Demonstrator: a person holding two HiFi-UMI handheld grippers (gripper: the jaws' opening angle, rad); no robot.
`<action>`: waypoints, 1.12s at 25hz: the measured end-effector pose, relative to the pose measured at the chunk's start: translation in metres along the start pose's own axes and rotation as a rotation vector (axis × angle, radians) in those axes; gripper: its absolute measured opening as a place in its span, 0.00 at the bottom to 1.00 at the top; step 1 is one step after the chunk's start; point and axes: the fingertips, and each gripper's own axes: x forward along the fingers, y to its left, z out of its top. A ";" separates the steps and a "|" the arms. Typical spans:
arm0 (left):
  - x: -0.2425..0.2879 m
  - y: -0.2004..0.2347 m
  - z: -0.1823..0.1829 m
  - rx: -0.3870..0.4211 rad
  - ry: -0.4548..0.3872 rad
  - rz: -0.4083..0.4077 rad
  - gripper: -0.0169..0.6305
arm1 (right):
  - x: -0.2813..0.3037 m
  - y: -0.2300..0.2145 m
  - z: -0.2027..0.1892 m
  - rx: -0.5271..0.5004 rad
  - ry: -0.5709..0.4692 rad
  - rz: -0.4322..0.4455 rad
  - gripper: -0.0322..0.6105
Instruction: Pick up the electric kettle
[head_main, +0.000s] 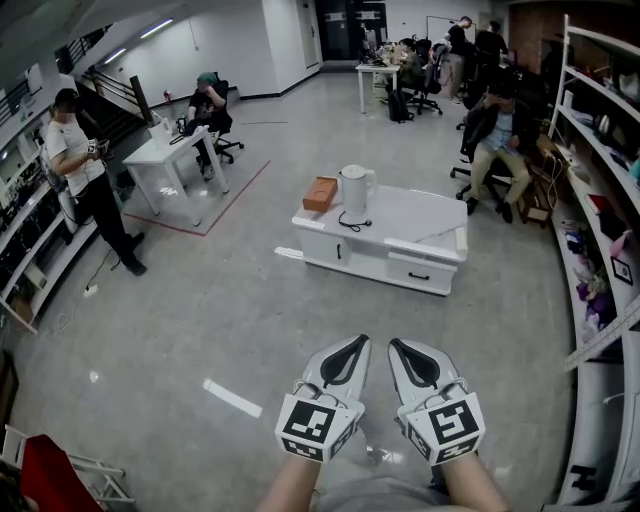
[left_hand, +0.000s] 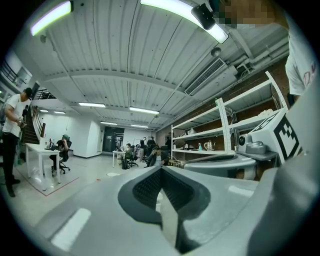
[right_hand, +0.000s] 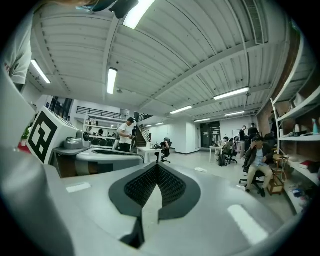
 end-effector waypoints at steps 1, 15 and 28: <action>0.004 0.001 0.000 -0.004 0.003 -0.003 0.03 | 0.002 -0.004 -0.002 0.007 0.007 -0.005 0.09; 0.073 0.053 -0.004 -0.015 0.009 -0.034 0.03 | 0.071 -0.053 -0.001 0.030 -0.009 -0.032 0.09; 0.159 0.140 -0.001 -0.030 0.044 -0.063 0.03 | 0.180 -0.109 0.014 0.040 -0.006 -0.083 0.09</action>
